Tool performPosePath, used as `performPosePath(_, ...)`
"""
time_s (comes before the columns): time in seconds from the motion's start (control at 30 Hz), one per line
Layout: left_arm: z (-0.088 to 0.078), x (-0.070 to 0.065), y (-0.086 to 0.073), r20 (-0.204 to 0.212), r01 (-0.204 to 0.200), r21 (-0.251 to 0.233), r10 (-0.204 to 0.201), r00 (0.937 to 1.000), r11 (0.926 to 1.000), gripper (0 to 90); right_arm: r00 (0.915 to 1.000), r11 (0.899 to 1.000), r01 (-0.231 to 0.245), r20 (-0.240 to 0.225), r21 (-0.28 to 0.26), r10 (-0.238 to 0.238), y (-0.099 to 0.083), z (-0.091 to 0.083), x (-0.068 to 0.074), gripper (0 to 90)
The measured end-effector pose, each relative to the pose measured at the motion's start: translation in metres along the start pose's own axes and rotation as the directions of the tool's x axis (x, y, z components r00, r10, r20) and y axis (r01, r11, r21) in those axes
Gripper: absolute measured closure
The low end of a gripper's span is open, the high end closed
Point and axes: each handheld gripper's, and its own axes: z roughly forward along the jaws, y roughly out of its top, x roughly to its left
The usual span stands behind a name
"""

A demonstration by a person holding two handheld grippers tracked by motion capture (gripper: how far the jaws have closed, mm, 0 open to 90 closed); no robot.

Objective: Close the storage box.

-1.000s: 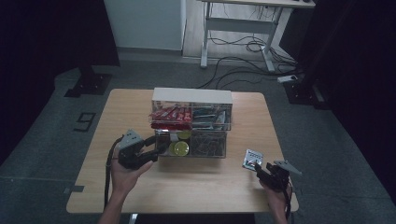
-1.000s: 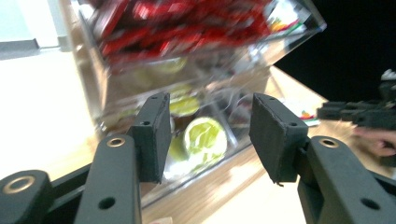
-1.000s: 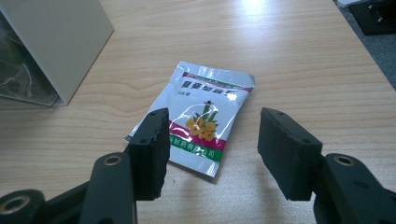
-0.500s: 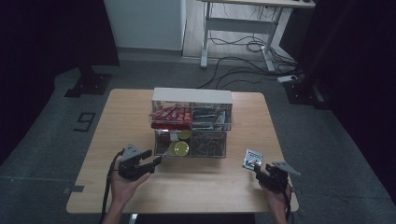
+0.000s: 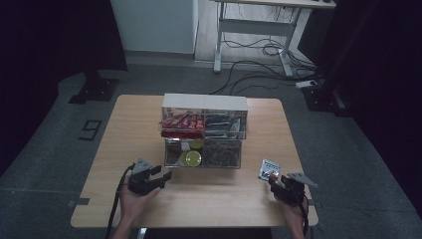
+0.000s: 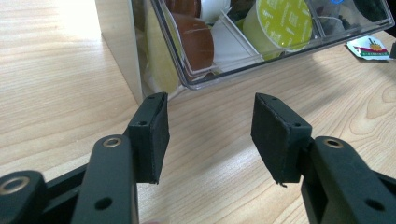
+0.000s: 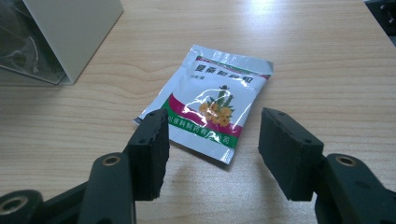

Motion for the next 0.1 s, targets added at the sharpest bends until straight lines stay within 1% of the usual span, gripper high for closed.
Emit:
performPosePath(0.03,0.0009,0.0002,-0.0008,-0.001,0.002,0.007,-0.002,1.0000,1.0000,46.1,1.0000,1.000,0.000,0.000,-0.001,0.000,0.0002,-0.0004,-0.0002,42.9)
performPosePath(0.1,0.0016,0.0004,-0.0016,-0.002,0.006,0.007,-0.006,1.0000,1.0000,45.8,1.0000,1.000,-0.002,0.001,-0.003,0.002,0.0005,-0.0008,-0.0005,42.9)
